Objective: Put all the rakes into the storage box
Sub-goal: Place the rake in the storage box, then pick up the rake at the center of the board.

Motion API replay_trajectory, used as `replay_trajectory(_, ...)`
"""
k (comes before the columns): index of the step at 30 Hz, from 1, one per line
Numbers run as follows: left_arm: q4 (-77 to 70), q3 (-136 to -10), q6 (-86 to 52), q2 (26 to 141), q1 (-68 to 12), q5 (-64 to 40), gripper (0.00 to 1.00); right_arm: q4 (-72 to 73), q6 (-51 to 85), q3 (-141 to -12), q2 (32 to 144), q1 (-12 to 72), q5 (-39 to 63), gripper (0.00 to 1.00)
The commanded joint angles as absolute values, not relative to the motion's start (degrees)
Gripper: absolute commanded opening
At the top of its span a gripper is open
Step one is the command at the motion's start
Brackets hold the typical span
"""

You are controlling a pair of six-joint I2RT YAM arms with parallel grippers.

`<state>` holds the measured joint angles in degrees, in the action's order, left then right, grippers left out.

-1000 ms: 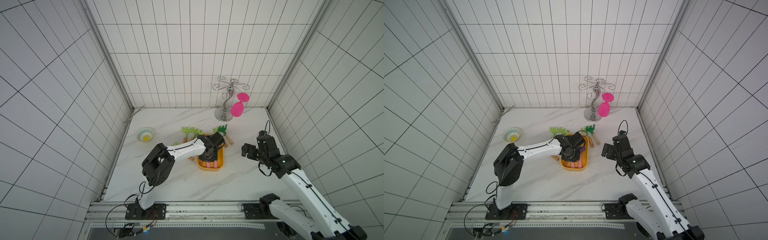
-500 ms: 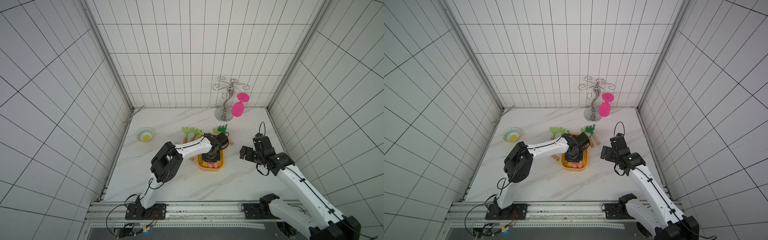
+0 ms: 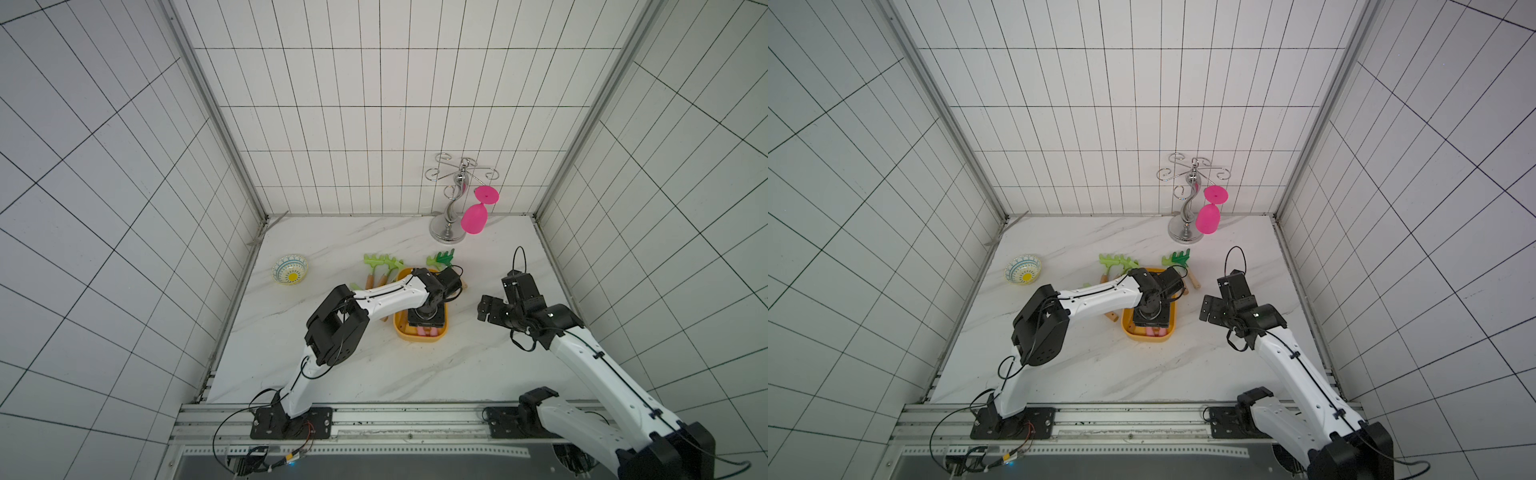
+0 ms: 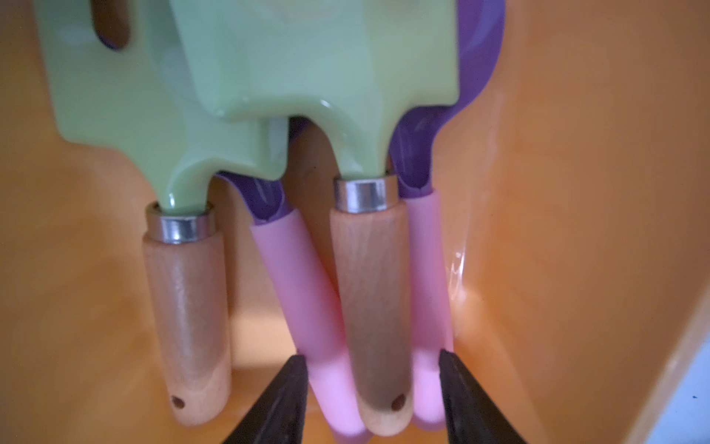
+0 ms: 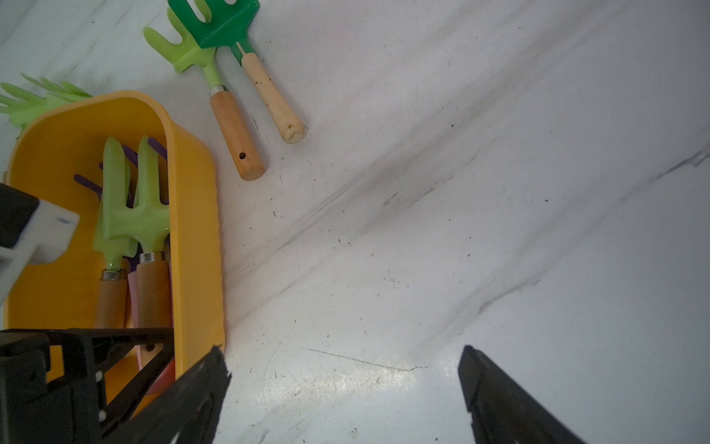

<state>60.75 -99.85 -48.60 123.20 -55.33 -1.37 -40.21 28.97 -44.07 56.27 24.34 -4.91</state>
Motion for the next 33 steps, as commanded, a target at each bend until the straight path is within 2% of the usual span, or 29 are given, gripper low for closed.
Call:
replay_trajectory(1, 60.88, -102.58, -48.55, 122.08, -55.66, -1.20, 0.61, -40.95, 27.72, -44.05, 57.01, 23.85, -4.45, 0.97)
replay_trajectory(10, 62.59, -104.55, -47.20, 110.24, -55.17, 12.31, 0.67, -41.67, 25.11, -46.18, 57.17, 23.81, -5.03, 0.97)
replay_trajectory(14, 62.71, -99.49, -50.64, 101.85, -52.75, 19.29, 0.71, -43.21, 24.02, -47.42, 58.66, 23.82, -3.31, 0.97)
replay_trajectory(20, 53.49, -80.37, -64.31, 91.10, -41.69, 11.37, 0.69, -43.53, 22.72, -49.29, 62.08, 23.89, 1.45, 0.96)
replay_trajectory(24, 45.62, -71.05, -68.85, 87.56, -39.34, 12.20, 0.69, -43.77, 21.54, -49.89, 63.36, 23.93, 3.21, 0.95)
replay_trajectory(28, 43.43, -67.91, -72.62, 89.44, -36.63, 9.55, 0.69, -43.60, 21.18, -49.67, 63.97, 23.99, 4.37, 0.96)
replay_trajectory(33, 43.57, -69.25, -73.26, 97.41, -35.25, 5.47, 0.68, -42.97, 21.14, -48.85, 64.32, 23.99, 5.00, 0.95)
